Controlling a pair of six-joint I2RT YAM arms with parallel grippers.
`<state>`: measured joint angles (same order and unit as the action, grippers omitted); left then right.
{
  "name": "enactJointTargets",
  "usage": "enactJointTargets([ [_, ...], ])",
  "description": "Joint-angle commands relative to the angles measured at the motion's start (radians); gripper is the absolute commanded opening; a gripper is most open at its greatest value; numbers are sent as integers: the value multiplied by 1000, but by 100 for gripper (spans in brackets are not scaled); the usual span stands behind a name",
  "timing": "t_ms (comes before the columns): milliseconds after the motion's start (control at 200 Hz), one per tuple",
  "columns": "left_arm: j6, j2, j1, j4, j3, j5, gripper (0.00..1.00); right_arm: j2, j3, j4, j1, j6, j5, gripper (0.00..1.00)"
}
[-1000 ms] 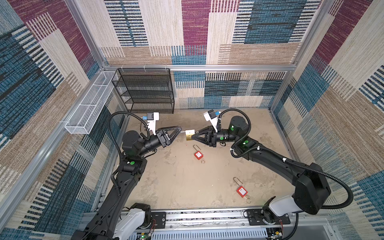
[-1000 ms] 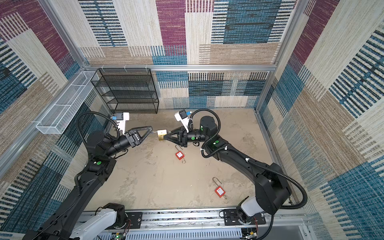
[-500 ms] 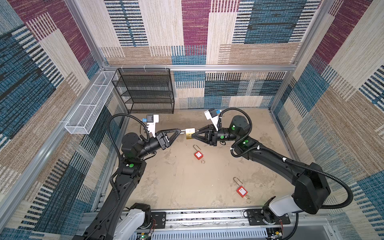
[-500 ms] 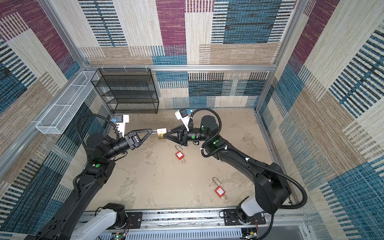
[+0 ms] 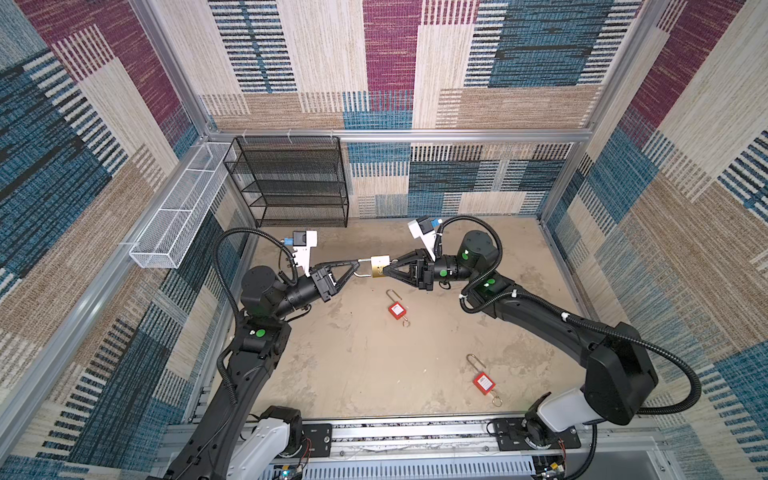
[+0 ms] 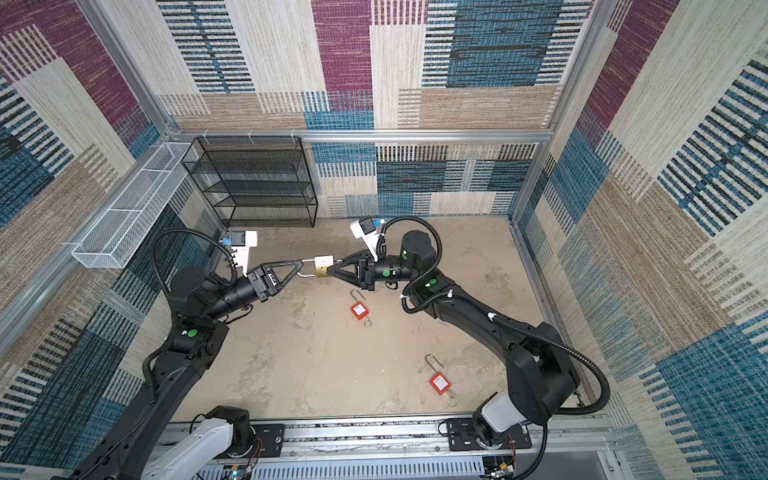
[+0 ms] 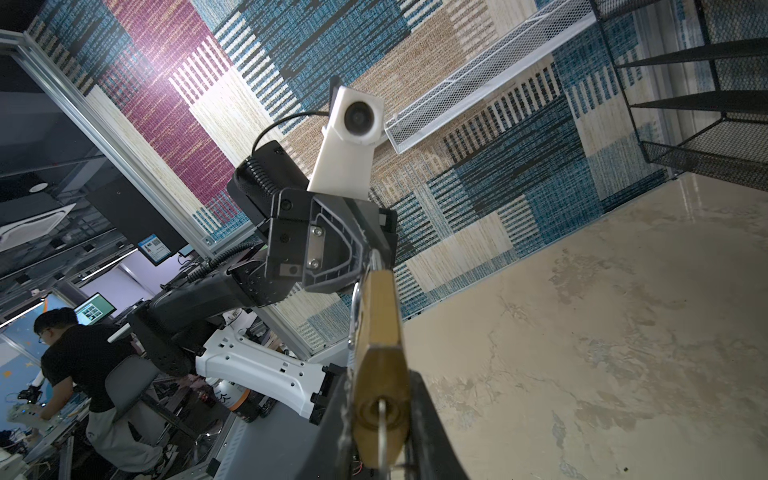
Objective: Lock with the key
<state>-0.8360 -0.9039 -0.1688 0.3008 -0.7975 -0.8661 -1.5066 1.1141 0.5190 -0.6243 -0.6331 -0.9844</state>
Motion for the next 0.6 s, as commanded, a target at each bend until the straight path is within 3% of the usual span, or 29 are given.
enactJointTargets([
  [0,93,21,0,31,13,4,4,-12,25,84,-2,-55,-53,0],
  [306,251,77,0,-4,14,26,3,-18,40,79,-1,-89,-90,0],
  [596,86,18,0,225,57,-8,1,-29,26,150,-3,-132,-69,0],
])
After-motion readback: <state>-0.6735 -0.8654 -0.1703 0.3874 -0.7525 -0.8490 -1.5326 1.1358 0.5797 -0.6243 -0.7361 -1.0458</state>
